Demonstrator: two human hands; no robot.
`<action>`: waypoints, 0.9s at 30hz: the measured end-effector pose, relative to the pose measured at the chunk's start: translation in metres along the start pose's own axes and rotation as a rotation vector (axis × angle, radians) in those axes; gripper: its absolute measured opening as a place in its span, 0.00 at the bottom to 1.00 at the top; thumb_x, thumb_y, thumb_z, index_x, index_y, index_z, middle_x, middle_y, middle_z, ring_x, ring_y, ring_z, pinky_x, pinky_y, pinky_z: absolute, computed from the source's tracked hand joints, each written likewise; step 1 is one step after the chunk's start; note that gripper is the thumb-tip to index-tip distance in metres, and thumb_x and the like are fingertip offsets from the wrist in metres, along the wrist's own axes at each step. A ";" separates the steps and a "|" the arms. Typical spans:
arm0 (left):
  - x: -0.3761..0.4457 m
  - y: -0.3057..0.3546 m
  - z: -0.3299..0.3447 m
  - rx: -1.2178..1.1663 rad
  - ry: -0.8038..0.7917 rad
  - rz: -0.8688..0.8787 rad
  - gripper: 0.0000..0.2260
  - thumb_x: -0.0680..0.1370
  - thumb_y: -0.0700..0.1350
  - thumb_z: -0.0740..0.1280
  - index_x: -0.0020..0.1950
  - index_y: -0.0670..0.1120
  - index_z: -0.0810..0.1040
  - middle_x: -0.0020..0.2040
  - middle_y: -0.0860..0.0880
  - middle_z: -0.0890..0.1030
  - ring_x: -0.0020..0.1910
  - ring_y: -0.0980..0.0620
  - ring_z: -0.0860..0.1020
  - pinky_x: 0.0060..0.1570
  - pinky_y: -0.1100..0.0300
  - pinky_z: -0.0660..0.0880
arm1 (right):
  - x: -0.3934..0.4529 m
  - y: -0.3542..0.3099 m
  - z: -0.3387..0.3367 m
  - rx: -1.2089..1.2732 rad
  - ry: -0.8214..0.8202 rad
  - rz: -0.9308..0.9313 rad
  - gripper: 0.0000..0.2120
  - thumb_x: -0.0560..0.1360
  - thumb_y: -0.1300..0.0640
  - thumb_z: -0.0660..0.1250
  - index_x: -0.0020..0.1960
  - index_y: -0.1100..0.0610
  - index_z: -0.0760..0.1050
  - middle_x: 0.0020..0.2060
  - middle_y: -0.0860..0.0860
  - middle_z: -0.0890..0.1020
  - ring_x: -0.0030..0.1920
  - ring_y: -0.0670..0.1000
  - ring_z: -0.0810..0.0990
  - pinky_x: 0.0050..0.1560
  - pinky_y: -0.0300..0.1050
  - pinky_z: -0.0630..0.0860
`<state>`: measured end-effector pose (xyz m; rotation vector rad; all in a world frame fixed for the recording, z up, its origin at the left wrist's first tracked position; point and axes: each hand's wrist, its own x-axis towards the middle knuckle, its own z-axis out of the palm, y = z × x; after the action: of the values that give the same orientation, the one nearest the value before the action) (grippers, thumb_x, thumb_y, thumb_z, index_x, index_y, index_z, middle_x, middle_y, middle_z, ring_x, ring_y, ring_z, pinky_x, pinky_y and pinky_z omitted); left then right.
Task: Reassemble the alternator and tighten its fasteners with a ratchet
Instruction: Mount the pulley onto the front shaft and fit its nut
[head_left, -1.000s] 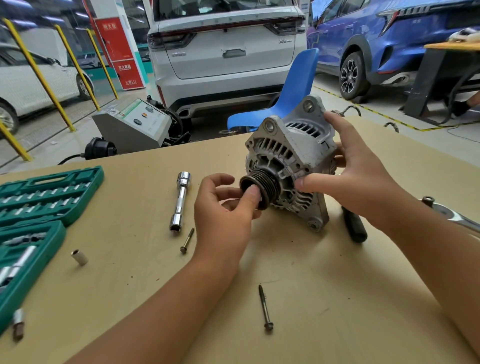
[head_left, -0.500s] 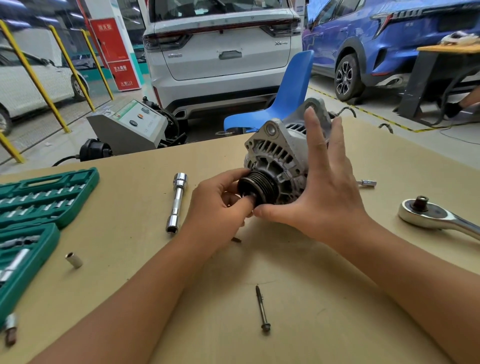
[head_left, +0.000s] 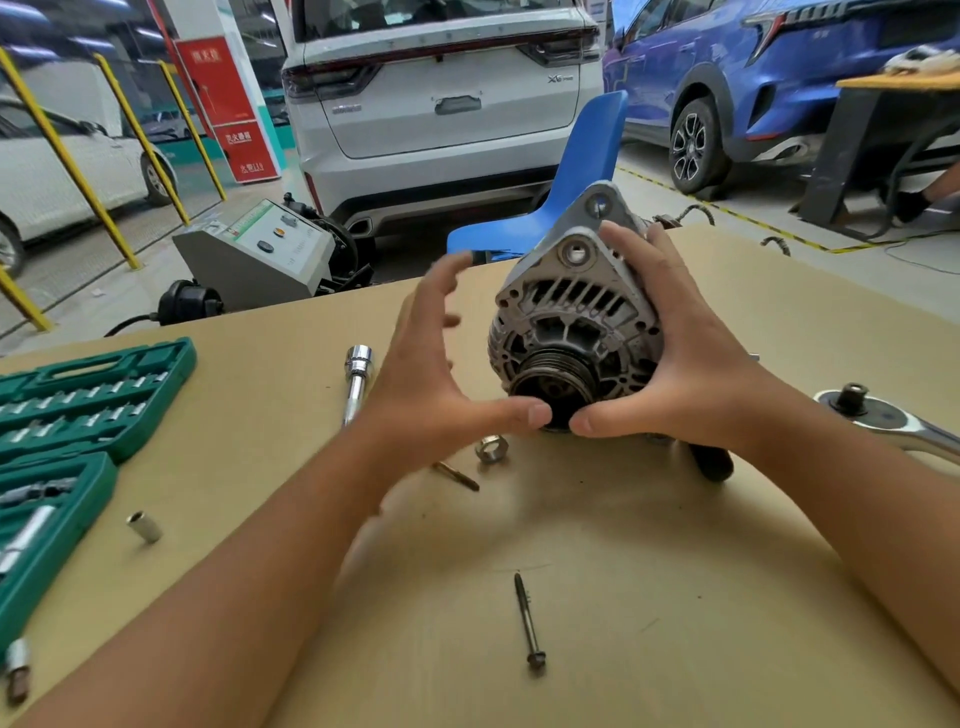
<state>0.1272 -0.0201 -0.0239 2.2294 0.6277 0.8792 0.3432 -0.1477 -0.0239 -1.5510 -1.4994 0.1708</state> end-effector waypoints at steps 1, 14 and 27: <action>0.012 0.001 -0.004 -0.044 -0.110 -0.018 0.57 0.57 0.63 0.83 0.78 0.69 0.53 0.79 0.57 0.63 0.74 0.60 0.65 0.66 0.55 0.72 | 0.001 0.003 -0.001 0.020 -0.007 -0.005 0.64 0.49 0.42 0.84 0.76 0.27 0.52 0.81 0.47 0.47 0.82 0.49 0.50 0.76 0.59 0.63; 0.064 -0.014 0.007 -0.377 -0.452 0.042 0.62 0.57 0.42 0.86 0.83 0.50 0.54 0.76 0.46 0.71 0.74 0.45 0.72 0.71 0.41 0.72 | 0.015 0.016 -0.012 0.347 -0.104 -0.050 0.62 0.52 0.60 0.84 0.78 0.38 0.57 0.69 0.47 0.73 0.66 0.53 0.79 0.61 0.57 0.79; 0.012 -0.006 -0.011 0.158 0.039 0.073 0.34 0.60 0.69 0.76 0.62 0.55 0.79 0.56 0.58 0.80 0.50 0.60 0.78 0.44 0.71 0.71 | 0.013 0.011 -0.009 0.175 -0.080 -0.039 0.57 0.49 0.48 0.85 0.72 0.32 0.62 0.69 0.51 0.71 0.68 0.53 0.74 0.66 0.57 0.75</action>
<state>0.1258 -0.0037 -0.0171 2.3941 0.6578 0.9402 0.3604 -0.1398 -0.0201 -1.3888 -1.5325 0.3363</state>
